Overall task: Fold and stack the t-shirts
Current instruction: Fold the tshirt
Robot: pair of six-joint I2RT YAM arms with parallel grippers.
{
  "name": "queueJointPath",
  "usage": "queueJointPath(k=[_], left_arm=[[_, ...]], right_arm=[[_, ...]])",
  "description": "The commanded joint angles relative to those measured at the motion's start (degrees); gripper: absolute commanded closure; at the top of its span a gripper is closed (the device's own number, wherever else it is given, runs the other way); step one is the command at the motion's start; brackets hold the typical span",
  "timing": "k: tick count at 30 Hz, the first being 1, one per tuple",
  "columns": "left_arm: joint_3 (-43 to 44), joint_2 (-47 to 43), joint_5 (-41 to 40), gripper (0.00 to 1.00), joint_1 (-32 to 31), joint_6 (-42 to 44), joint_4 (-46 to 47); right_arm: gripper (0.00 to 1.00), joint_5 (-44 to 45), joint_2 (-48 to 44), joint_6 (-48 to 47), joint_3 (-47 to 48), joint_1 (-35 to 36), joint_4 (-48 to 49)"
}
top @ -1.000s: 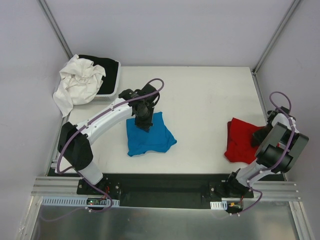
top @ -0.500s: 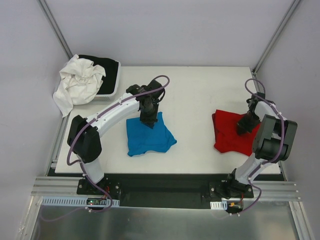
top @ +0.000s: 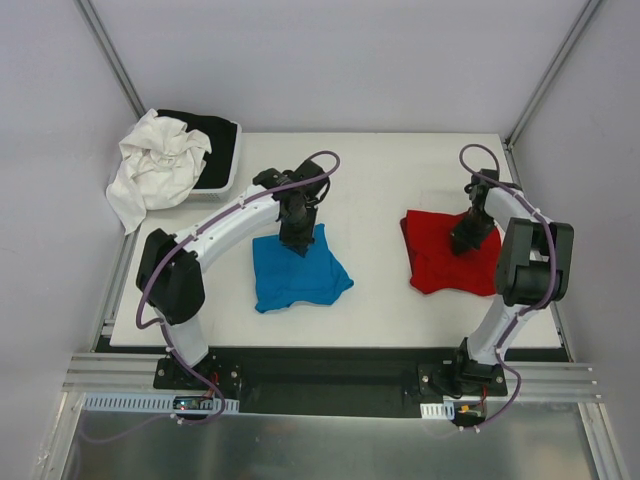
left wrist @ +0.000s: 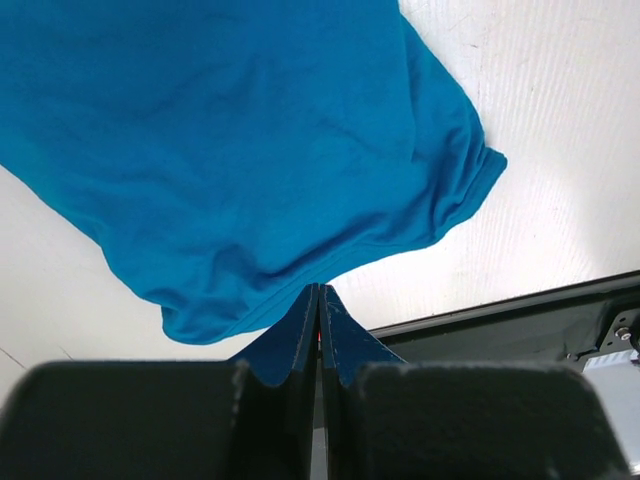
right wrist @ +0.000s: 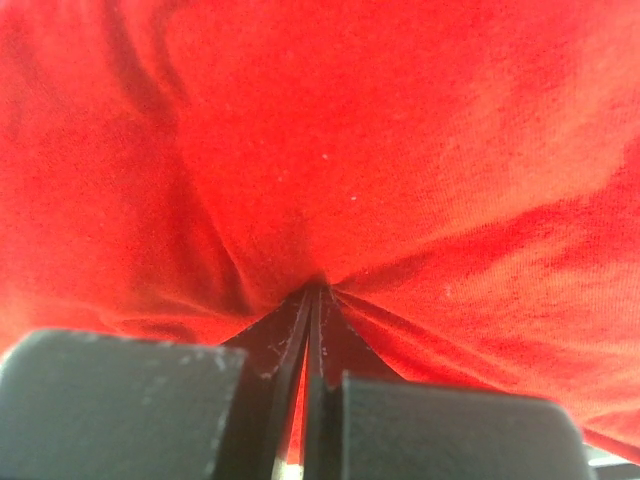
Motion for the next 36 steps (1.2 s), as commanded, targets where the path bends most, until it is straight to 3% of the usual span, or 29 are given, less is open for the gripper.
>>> queueJointPath(k=[1, 17, 26, 27, 28, 29, 30, 31, 32, 34, 36], left_arm=[[-1.2, -3.3, 0.7, 0.99, 1.7, 1.5, -1.2], [-4.7, -6.6, 0.8, 0.99, 4.3, 1.7, -1.3], [-5.5, -7.8, -0.6, 0.98, 4.6, 1.0, -1.6], [-5.3, -8.2, -1.4, 0.91, 4.6, 0.8, -1.6], [-4.9, -8.6, -2.5, 0.88, 4.7, 0.5, -2.0], [-4.5, -10.0, -6.4, 0.78, 4.7, -0.4, -2.2], [-4.3, -10.8, -7.7, 0.64, 4.9, -1.0, -2.3], [-4.5, -11.5, -8.7, 0.32, 5.4, -1.7, -2.4], [-5.3, -12.8, -8.9, 0.19, 6.9, -3.6, -2.5], [-7.2, -13.7, -7.4, 0.01, 8.6, -5.5, -2.4], [-11.6, -13.8, -4.8, 0.01, 10.3, -7.7, -1.6]], right_arm=[[0.99, -1.4, 3.5, 3.8, 3.2, 1.7, 1.0], [0.99, -0.6, 14.1, 7.9, 19.8, 7.4, -3.5], [0.96, 1.0, 13.3, 5.8, 21.5, 8.3, -3.2], [0.74, 2.0, 9.4, 3.8, 19.5, 9.0, -2.4], [0.62, 3.0, 6.6, 2.8, 18.5, 9.4, -1.4], [0.52, 3.0, 4.0, 1.7, 17.0, 9.8, 0.8], [0.36, 2.4, -1.0, 0.8, 15.9, 10.7, 1.7], [0.29, 0.5, -2.9, -0.9, 14.3, 11.4, 2.3], [0.23, -0.7, -4.5, -1.7, 14.0, 12.2, 2.4], [0.09, -4.3, -7.8, -4.3, 12.3, 15.7, 1.9], [0.0, -8.2, -9.3, -5.2, 9.8, 19.4, 2.9]])
